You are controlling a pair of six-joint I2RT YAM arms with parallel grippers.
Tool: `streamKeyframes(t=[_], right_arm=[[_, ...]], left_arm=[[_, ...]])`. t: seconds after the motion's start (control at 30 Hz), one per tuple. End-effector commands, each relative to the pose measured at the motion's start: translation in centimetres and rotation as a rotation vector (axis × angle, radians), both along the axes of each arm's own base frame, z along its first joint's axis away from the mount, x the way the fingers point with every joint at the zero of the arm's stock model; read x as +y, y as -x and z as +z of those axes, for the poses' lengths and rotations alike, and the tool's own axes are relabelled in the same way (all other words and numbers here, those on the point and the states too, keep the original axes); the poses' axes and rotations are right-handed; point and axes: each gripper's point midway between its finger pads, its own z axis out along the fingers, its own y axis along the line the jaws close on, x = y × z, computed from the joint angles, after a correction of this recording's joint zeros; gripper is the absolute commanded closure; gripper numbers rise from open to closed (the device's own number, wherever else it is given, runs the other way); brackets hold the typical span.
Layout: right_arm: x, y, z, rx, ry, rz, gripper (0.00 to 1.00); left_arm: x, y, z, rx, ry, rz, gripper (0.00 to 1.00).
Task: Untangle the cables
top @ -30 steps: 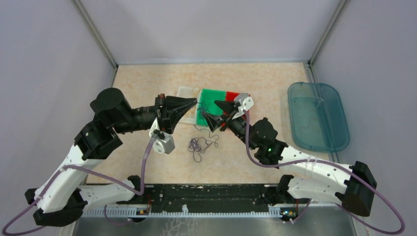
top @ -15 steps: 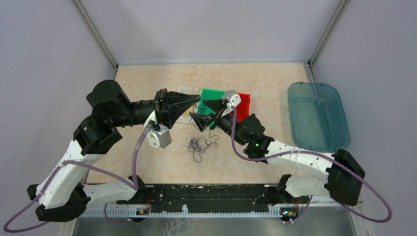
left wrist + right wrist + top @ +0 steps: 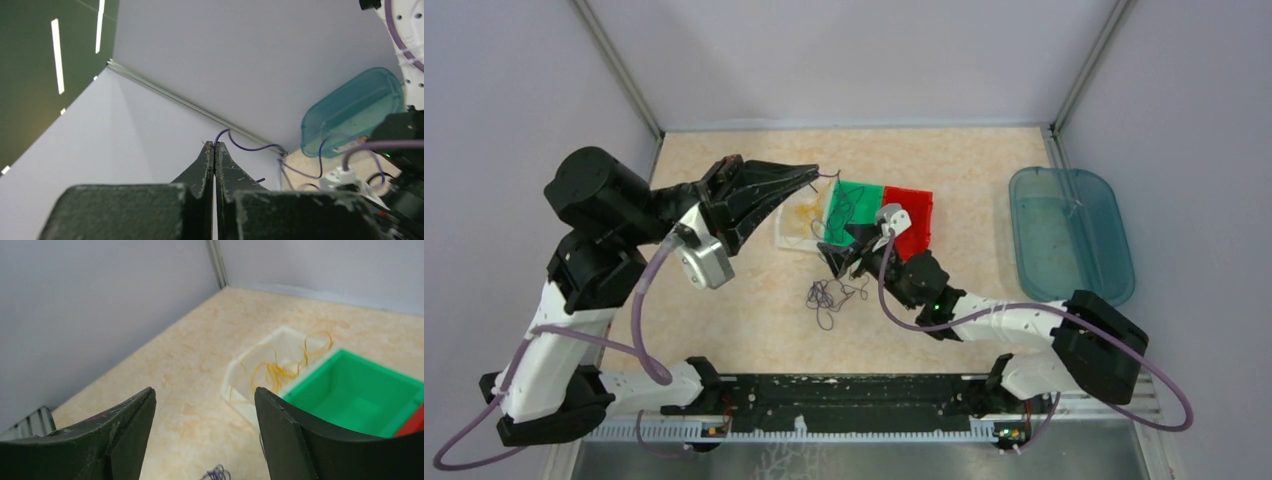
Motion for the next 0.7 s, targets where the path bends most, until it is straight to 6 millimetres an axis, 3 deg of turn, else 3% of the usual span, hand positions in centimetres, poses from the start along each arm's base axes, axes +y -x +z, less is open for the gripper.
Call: streamKeyframes(t=[0.0, 0.17, 0.27, 0.4, 0.53, 0.67], right_arm=[[-0.8, -0.2, -0.9, 0.034, -0.068, -0.043, 0.27], [-1.6, 0.0, -2.9, 0.071, -0.056, -0.055, 0.28], [-2.0, 0.7, -2.8, 0.074, -0.065, -0.036, 0.28], [-3.3, 1.2, -2.1, 0.077, -0.074, -0.048, 0.27], [-5.4, 0.6, -0.5, 0.067, -0.076, -0.114, 0.26], [-7.7, -0.6, -1.3, 0.092, 0.022, -0.229, 0.26]], left_arm=[[1.1, 1.1, 3.4, -0.067, 0.091, -0.010, 1.00], [2.0, 1.2, 5.0, -0.120, 0.136, 0.022, 1.00], [2.0, 0.9, 4.2, -0.123, 0.113, 0.039, 1.00], [1.4, -0.2, 1.7, -0.148, 0.042, 0.076, 1.00], [0.3, -3.3, -1.7, -0.139, -0.008, 0.177, 1.00], [-0.4, -7.6, -3.2, -0.127, 0.007, 0.334, 1.00]])
